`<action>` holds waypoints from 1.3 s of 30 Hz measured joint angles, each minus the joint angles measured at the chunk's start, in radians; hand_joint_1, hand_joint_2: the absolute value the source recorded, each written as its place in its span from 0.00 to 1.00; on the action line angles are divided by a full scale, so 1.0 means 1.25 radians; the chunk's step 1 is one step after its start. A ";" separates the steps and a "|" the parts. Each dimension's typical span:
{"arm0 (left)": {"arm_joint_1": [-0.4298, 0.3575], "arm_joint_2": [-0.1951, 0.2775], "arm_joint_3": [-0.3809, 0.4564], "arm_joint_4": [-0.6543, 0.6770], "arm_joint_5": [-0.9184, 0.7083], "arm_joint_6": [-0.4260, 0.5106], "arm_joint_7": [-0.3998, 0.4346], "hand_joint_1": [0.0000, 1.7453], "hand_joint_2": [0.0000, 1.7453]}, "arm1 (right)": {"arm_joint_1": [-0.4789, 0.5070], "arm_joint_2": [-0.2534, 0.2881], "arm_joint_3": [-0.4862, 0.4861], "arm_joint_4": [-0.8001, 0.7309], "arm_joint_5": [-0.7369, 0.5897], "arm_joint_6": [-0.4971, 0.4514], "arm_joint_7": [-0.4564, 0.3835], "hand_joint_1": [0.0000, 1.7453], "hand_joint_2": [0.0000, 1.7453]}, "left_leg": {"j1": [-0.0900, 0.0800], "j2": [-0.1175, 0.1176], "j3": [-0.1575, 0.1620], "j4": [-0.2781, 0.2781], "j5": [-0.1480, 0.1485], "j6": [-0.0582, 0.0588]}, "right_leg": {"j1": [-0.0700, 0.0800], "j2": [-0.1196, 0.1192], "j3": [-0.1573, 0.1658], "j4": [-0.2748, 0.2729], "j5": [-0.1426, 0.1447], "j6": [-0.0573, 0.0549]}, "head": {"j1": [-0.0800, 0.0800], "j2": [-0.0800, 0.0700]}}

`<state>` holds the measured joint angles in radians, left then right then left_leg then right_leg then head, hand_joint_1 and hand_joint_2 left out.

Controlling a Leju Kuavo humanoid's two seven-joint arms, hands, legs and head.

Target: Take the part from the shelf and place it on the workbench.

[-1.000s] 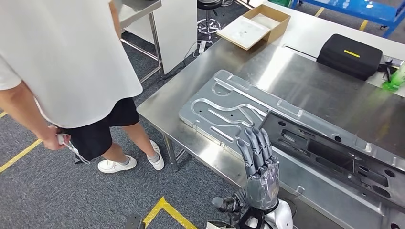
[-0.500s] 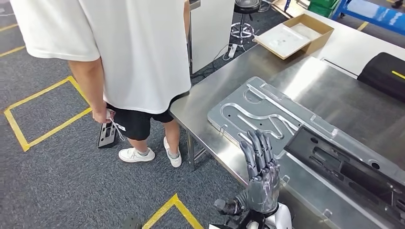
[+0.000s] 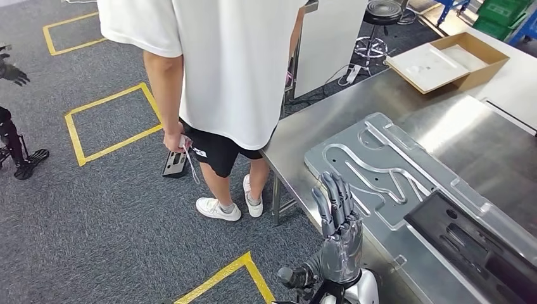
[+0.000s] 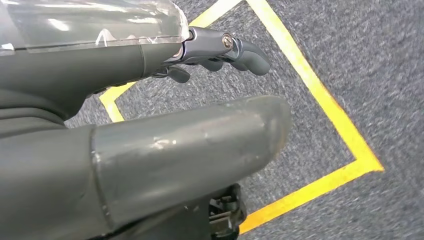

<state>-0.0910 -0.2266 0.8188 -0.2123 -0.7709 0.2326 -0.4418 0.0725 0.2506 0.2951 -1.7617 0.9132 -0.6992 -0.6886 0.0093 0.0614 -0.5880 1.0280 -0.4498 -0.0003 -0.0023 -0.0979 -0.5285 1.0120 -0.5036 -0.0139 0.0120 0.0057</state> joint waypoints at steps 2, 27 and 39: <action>0.000 0.001 0.006 0.000 0.006 0.005 -0.002 0.00 0.00 | 0.000 0.000 0.001 0.000 -0.011 0.000 0.000 0.00 0.00 | -0.004 -0.004 0.002 -0.009 0.000 0.008 | 0.003 -0.011 0.003 0.000 -0.002 0.007 | 0.000 0.000; 0.007 0.054 0.070 0.000 0.017 0.010 -0.022 0.00 0.00 | 0.000 0.016 0.013 0.010 -0.067 0.000 0.000 0.00 0.00 | 0.010 -0.052 -0.104 0.191 -0.067 -0.022 | -0.007 0.036 0.001 -0.007 0.005 -0.012 | -0.003 0.000; -0.022 0.066 0.056 0.000 -0.027 -0.028 0.006 0.00 0.00 | -0.016 0.023 0.012 -0.002 -0.050 0.000 0.000 0.00 0.00 | 0.003 -0.056 0.000 -0.018 0.011 0.026 | -0.007 0.066 -0.059 0.153 -0.097 0.023 | -0.002 0.000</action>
<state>-0.1186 -0.1446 0.8883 -0.2125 -0.8051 0.1982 -0.4341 0.0523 0.2789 0.3097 -1.7646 0.8505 -0.6996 -0.6886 0.0135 -0.0081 -0.5882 1.0054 -0.4358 0.0319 -0.0107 -0.0153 -0.6019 1.2039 -0.6253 0.0152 0.0093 0.0057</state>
